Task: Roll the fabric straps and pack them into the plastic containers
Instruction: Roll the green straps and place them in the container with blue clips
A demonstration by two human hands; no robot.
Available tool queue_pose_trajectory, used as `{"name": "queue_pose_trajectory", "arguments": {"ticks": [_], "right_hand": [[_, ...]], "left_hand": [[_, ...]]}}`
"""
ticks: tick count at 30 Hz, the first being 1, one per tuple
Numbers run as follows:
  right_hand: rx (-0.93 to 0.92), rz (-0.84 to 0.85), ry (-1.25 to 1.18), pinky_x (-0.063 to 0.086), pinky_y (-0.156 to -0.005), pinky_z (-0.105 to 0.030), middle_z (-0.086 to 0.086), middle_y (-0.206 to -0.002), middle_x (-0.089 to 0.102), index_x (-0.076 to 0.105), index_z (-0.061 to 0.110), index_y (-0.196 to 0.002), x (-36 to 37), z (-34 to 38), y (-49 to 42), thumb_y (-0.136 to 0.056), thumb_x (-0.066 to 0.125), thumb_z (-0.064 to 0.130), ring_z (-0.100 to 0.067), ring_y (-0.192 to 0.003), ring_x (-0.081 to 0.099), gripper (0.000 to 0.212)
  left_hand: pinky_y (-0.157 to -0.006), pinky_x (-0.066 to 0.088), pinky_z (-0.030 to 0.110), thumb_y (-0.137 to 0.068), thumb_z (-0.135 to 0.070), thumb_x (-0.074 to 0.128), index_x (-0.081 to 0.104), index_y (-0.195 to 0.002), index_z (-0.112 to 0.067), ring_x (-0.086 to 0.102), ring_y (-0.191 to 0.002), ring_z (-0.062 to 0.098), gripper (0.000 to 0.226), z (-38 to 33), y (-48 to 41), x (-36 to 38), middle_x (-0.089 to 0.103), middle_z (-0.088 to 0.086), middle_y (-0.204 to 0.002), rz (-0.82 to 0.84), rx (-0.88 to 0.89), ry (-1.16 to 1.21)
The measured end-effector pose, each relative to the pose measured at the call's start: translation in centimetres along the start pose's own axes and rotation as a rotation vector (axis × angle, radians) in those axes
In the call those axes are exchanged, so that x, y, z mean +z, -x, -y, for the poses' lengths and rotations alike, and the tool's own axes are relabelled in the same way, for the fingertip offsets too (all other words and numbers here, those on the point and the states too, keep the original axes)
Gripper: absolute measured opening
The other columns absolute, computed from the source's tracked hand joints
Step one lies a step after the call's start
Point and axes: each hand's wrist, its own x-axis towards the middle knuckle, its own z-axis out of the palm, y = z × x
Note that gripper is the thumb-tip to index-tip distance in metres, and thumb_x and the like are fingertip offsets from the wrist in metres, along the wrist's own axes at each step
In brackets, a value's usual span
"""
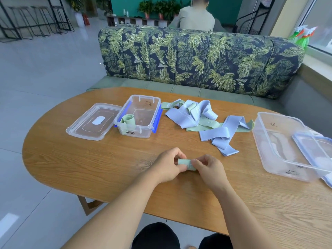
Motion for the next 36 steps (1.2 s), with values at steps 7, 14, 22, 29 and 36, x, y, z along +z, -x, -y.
{"name": "queue_pose_trajectory", "arguments": {"ticks": [7,14,22,29,36], "right_hand": [[-0.053,0.252,-0.389,0.056,-0.066,-0.027,-0.014,-0.089,0.070,0.062,0.006,-0.091,0.2,4.1,-0.2,-0.089,0.068,0.012,-0.016,-0.075,0.066,0.009],[-0.228,0.439,-0.254,0.055,-0.081,-0.033,-0.001,-0.080,0.067,0.073,0.018,-0.103,2.3,8.4,-0.6,-0.084,0.071,0.003,-0.014,-0.076,0.063,0.024],[-0.347,0.312,-0.145,0.051,-0.074,-0.020,0.004,-0.075,0.065,0.071,0.015,-0.104,5.8,14.6,-4.6,-0.083,0.073,0.002,-0.008,-0.068,0.059,0.024],[-0.487,0.127,0.257,0.049,-0.078,-0.029,-0.006,-0.085,0.067,0.073,0.009,-0.105,8.4,17.0,-9.5,-0.084,0.066,0.004,-0.018,-0.081,0.058,0.023],[-0.490,0.157,0.453,0.053,-0.082,-0.041,-0.008,-0.095,0.071,0.072,0.009,-0.102,10.0,16.3,-10.8,-0.084,0.058,0.006,-0.027,-0.092,0.062,0.023]], "left_hand": [[-0.075,0.049,0.025,-0.085,-0.017,0.071,0.062,-0.096,-0.022,0.054,-0.072,0.007,0.015,0.8,1.0,-4.9,0.065,-0.002,-0.091,0.024,0.052,0.193],[-0.085,0.047,0.032,-0.084,-0.020,0.072,0.064,-0.098,-0.023,0.058,-0.084,0.010,0.016,3.6,1.6,-10.2,0.067,0.003,-0.095,0.046,0.022,0.346],[-0.093,0.049,0.025,-0.081,-0.009,0.075,0.068,-0.107,-0.012,0.065,-0.095,0.011,0.027,4.0,-1.6,-17.2,0.072,0.006,-0.105,-0.073,0.004,0.423],[-0.101,0.036,0.035,-0.080,-0.040,0.070,0.054,-0.129,-0.029,0.044,-0.122,0.017,0.052,6.7,-8.1,-19.4,0.060,-0.010,-0.124,-0.337,-0.150,-0.433],[-0.081,0.027,0.031,-0.079,-0.028,0.066,0.064,-0.091,-0.027,0.029,-0.096,0.022,0.012,7.1,-11.7,-18.2,0.052,0.003,-0.099,-0.214,-0.207,-0.809]]}}
